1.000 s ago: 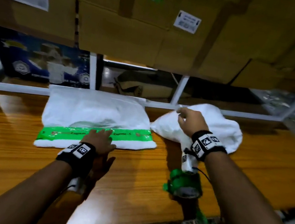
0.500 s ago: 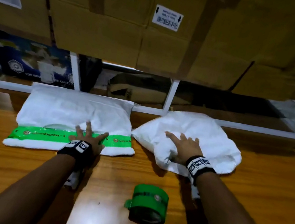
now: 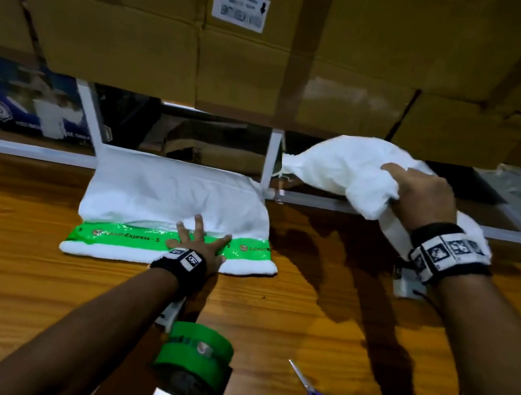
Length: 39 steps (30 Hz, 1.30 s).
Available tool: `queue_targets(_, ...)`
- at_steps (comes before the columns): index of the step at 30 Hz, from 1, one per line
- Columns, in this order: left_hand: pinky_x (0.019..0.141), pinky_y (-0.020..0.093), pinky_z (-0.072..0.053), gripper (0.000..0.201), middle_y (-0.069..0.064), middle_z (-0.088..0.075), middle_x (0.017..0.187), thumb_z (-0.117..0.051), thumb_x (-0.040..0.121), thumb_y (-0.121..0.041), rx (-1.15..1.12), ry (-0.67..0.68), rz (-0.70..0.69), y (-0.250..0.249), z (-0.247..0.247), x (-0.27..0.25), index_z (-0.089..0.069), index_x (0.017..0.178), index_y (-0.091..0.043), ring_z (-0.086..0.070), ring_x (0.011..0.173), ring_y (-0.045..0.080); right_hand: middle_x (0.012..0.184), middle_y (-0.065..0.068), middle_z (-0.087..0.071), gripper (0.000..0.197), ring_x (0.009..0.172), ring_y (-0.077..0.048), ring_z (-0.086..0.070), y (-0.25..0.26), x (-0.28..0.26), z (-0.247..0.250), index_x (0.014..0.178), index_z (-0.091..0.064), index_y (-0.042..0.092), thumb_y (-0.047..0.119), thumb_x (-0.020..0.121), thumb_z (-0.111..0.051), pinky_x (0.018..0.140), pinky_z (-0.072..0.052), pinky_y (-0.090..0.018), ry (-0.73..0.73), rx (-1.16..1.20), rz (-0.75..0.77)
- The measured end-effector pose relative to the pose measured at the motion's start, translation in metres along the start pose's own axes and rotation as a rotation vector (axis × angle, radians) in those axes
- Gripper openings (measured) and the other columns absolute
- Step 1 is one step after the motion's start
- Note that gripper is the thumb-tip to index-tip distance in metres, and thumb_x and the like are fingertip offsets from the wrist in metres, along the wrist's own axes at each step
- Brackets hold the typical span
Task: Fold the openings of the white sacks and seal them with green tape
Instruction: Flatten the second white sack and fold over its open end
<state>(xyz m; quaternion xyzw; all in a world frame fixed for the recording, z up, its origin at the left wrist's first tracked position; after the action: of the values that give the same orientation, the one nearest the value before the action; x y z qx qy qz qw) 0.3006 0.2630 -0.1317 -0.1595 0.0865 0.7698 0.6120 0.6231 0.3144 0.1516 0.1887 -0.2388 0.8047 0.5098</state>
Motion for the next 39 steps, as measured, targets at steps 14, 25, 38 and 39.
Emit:
queue_targets(14, 0.105, 0.078, -0.015, 0.07, 0.002, 0.014, 0.166, -0.036, 0.089, -0.071, 0.085, 0.135, -0.146, -0.135, -0.034, -0.016, -0.002, 0.149, -0.056, 0.018, 0.134, 0.068, 0.072, -0.012, -0.062, 0.039, 0.059, -0.037, -0.064, -0.026, -0.054, 0.016, 0.111, -0.065, 0.026, 0.01, 0.075, -0.071, 0.048, -0.05, -0.038, -0.106, -0.002, -0.065)
queue_targets(25, 0.118, 0.06, -0.011, 0.054, 0.009, -0.007, 0.166, -0.042, 0.105, -0.028, 0.101, 0.255, -0.523, -0.241, -0.005, -0.067, -0.024, 0.156, -0.025, -0.001, 0.151, 0.039, 0.074, -0.011, -0.06, 0.042, 0.053, -0.037, -0.058, -0.017, -0.073, 0.035, 0.11, -0.065, 0.025, 0.002, 0.075, -0.068, 0.044, -0.048, -0.038, -0.161, -0.017, -0.085)
queue_targets(38, 0.087, 0.039, -0.055, 0.057, 0.004, -0.065, 0.13, -0.054, 0.094, -0.049, -1.146, -0.024, -0.518, -0.066, 0.14, -0.106, -0.043, 0.143, -0.023, -0.066, 0.11, 0.022, 0.075, -0.008, -0.059, 0.026, 0.05, -0.031, -0.057, 0.124, -0.009, 0.089, 0.103, -0.067, 0.026, 0.009, 0.084, -0.064, 0.044, -0.03, -0.029, -0.265, -0.152, 0.072)
queue_targets(39, 0.085, 0.039, -0.055, 0.056, 0.005, -0.067, 0.127, -0.051, 0.095, -0.051, -1.302, 0.001, -0.484, -0.032, 0.144, -0.116, -0.046, 0.141, -0.021, -0.067, 0.109, 0.022, 0.075, -0.007, -0.06, 0.024, 0.05, -0.03, -0.057, 0.154, -0.002, 0.095, 0.102, -0.067, 0.026, 0.01, 0.085, -0.063, 0.043, -0.033, -0.029, -0.297, -0.151, 0.091)
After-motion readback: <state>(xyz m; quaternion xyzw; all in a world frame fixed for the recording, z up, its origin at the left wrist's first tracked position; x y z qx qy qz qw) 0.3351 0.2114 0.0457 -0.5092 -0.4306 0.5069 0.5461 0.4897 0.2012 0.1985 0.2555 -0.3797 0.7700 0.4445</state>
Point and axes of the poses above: each hand's wrist, its own x-axis towards the middle knuckle, its own z-axis out of the back of the hand, y = z × x, the point moved 9 cm from there along x, towards the middle knuckle
